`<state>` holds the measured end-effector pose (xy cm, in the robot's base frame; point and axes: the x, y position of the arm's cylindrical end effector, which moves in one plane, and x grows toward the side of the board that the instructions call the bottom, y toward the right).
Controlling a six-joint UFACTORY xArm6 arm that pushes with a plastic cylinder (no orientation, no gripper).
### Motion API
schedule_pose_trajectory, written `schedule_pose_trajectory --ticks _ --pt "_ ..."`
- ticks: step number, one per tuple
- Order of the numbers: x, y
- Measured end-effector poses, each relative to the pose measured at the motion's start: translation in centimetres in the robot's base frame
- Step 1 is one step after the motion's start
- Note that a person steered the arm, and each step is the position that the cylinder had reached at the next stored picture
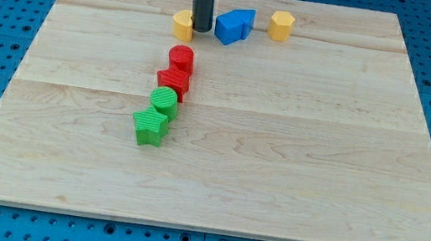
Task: Push the blue cube slightly to the top
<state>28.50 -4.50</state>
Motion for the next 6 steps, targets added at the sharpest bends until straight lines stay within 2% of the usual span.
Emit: schedule_pose_trajectory --ticks 1,2,4,6 --pt "2.7 0.6" --pt "5.5 3.8" --pt "3.4 4.8" --pt "0.5 1.7"
